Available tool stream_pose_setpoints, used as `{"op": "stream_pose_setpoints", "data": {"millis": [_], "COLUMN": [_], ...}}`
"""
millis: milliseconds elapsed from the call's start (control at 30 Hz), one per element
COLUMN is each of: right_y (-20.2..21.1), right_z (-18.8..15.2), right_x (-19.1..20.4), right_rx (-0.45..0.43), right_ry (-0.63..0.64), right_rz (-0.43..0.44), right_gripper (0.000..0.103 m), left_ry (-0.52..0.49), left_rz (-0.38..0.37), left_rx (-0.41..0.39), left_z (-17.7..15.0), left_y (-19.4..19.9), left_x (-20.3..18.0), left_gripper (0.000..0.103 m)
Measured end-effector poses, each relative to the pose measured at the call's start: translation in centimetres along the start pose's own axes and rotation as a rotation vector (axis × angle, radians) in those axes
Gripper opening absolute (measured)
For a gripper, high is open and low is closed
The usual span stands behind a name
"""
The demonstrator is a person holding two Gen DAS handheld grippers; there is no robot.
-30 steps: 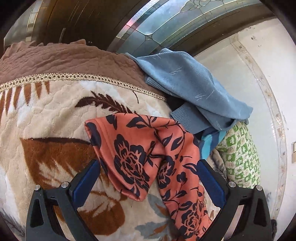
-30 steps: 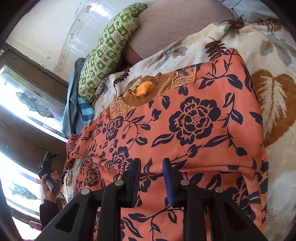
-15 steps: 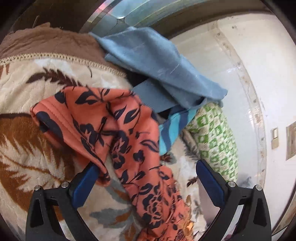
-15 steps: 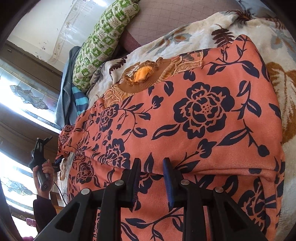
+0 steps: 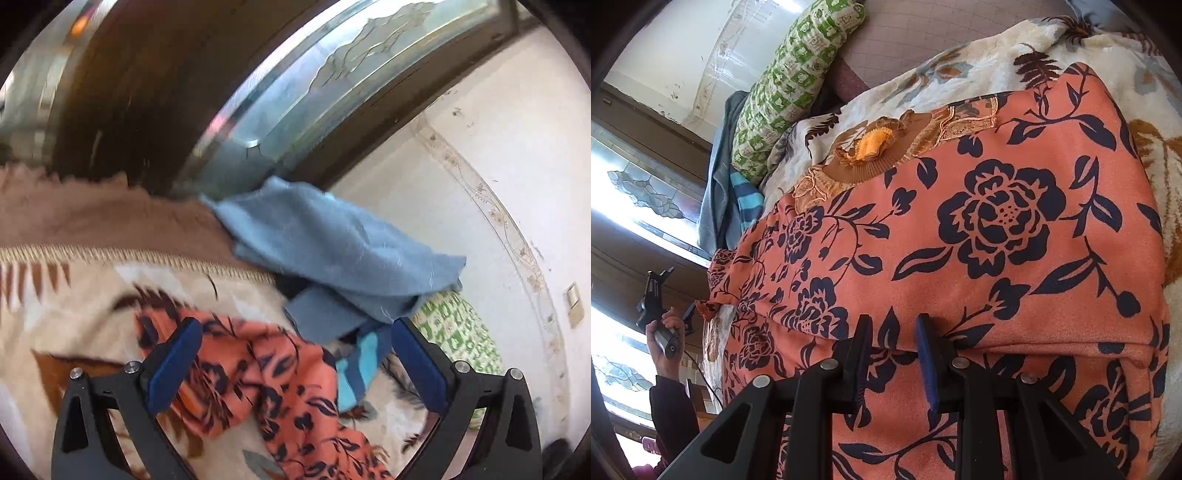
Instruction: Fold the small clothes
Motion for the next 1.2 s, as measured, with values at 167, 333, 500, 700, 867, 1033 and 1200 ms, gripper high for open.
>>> {"op": "stream_pose_setpoints", "data": {"millis": [167,333,500,700,867,1033,1200], "right_y": [-0.3,-0.2,-0.2,-0.3,-0.5,-0.6,1.1], "right_z": [0.0,-0.3,-0.7,-0.7,-0.5,-0.5,0.3], "right_x": [0.4,1.2,1.5,1.4,1.0,1.7,2.1], "right_rx": [-0.004,-0.006,-0.009,-0.004,-0.005,-0.032,-0.104], "right_ry": [0.019,0.064,0.059,0.045,0.033,0.085,0.096], "right_rz": [-0.02,-0.044,-0.039,-0.024,-0.009,-0.042,-0.061], "right_gripper": [0.028,0.027,0.027,0.027,0.027,0.027,0.027], "left_ry": [-0.179,-0.191,-0.023,0.064,0.034,-0.056,-0.314], "left_rz": [-0.056,-0.002,-0.025,-0.127,-0.142,-0.172,-0.332], "left_rx": [0.231,0.486,0.557,0.529,0.517,0.462,0.316], "left_z": [-4.1,-11.0,-12.4,-11.7,-11.4,-10.9,-9.4], "left_y": [-1.0,-4.0,-6.7,-9.0,-11.4,-10.6,-3.4], "left_x": [-3.9,-3.1,0.3,-0.1,-0.7,-3.2,-11.9], "left_gripper": [0.102,0.102,0.102,0.102,0.045,0.016,0.014]}}
Point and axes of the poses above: each gripper's, at about its wrist camera, not at the fingertips, and y roughly against the way its jaws point, x to its left, z to its top, the point moved 7 cm from there along -y, roughly the way its jaws point, and after that the axes turned 7 degrees about -x, right-handed, at the moved point
